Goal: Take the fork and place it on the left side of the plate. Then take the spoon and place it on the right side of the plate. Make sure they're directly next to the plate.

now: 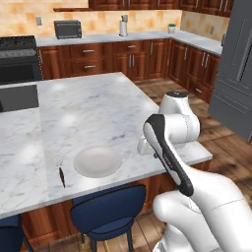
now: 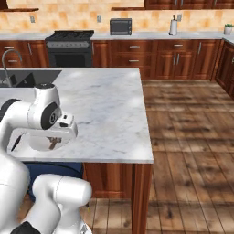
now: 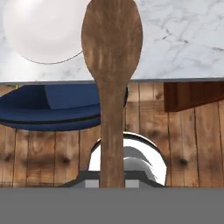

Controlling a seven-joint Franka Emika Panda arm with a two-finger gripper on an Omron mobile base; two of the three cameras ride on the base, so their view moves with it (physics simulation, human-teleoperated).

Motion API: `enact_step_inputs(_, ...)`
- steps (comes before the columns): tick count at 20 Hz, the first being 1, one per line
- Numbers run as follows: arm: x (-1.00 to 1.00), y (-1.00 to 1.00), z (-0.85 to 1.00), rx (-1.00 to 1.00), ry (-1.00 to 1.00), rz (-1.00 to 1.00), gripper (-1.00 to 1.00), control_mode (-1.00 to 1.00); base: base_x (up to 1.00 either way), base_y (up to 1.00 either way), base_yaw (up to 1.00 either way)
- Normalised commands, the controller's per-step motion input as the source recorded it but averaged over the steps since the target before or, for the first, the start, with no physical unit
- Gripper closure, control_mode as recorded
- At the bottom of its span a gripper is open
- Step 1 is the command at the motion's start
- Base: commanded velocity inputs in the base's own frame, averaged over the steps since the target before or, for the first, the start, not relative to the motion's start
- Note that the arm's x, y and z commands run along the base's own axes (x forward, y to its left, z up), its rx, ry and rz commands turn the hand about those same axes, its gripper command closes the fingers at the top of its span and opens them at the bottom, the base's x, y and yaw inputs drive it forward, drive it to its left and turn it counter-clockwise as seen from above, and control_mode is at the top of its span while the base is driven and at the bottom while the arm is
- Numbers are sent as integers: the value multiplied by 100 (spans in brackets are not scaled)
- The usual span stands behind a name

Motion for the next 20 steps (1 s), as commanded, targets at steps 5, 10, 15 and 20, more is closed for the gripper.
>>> enact_step_inputs(5,51,1,-73,-4,-1,0,100,-100,0,0,0)
enact_step_inputs(10,50,6,-58,-6,-11,0,100,-100,0,0,0)
enact_step_inputs(15,51,7,-37,0,-8,-1,100,-100,0,0,0)
enact_step_inputs(20,43,2,-26,0,0,-2,100,-100,0,0,0)
